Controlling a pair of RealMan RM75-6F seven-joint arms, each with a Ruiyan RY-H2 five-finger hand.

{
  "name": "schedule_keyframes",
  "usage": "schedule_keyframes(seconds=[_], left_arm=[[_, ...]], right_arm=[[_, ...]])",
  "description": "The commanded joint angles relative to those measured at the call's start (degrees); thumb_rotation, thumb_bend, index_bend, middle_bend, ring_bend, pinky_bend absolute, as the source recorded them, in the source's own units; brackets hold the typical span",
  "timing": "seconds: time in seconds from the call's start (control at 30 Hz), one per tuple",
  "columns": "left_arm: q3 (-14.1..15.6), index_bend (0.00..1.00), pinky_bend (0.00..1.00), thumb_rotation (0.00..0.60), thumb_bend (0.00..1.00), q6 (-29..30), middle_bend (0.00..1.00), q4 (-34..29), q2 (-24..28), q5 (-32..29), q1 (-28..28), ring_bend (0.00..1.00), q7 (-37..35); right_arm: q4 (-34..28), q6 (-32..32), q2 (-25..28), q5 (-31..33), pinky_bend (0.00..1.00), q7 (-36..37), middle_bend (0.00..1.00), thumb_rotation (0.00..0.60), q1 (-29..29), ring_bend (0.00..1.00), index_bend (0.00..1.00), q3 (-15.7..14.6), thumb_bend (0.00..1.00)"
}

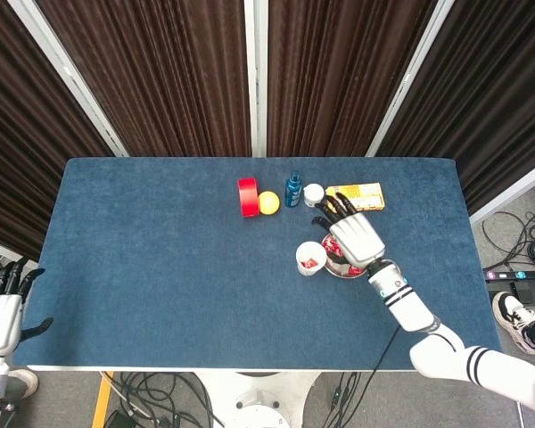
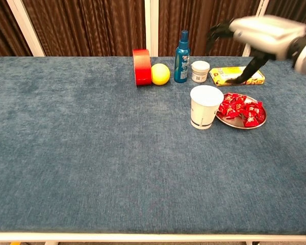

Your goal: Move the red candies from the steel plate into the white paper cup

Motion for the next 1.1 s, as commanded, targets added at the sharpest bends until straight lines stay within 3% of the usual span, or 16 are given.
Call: schedule_keyframes(seconds=[0.03,0.1,0.13,0.17,0.3,0.6,1.1], left_arm=[[0.07,0.26,0.13,0.600,0.00,-0.09,0.15,0.02,-0.08,0.28,-0.13,0.09,0.04],[0.06,0.26,0.13,0.600,0.00,-0.06,0.15,-0.07,-0.19,0.51,-0.23,0.09,0.05],[0.07,0.26,0.13,0.600,0.00,-0.06,0.15,-0.11,-0.22,0.59,-0.26,0.09,0.09],[0.08,0.26,0.13,0.600,0.00,-0.07,0.15,-0.17,-0.22,0.65,-0.29,0.09,0.13],[0.21,0.26,0.13,0.600,0.00,-0.06,0.15,-0.36,-0.22,0.62,-0.17,0.09,0.35],[0.30,0.26,0.13,0.600,0.00,-0.06,0.15,-0.67,-0.14,0.67,-0.11,0.09,0.74],[0.23,0.26,0.13,0.600,0.00,-0.33,0.15,-0.54,-0.16,0.11,-0.04,0.09,0.98]], right_arm=[[-0.99,0.19,2.92,3.01,0.60,-3.61,0.53,0.600,-0.95,0.45,0.29,1.12,0.10],[-1.84,-2.13,4.21,5.53,0.86,-4.92,0.73,0.600,-0.75,0.72,0.32,1.13,0.10],[-1.93,-3.26,4.56,6.71,0.94,-5.71,0.80,0.600,-0.56,0.80,0.34,1.05,0.10],[-1.89,-4.36,4.73,7.93,0.99,-6.67,0.86,0.600,-0.35,0.86,0.37,0.91,0.10],[-1.21,-8.52,3.83,13.10,1.00,-11.29,0.94,0.600,0.74,0.95,0.41,-0.28,0.10],[4.66,-13.73,-2.48,21.64,1.00,-14.47,0.97,0.600,3.70,0.98,0.44,-0.72,0.10],[14.81,-19.36,-9.82,24.18,1.00,-13.08,0.97,0.600,8.19,0.97,0.44,-1.17,0.16]])
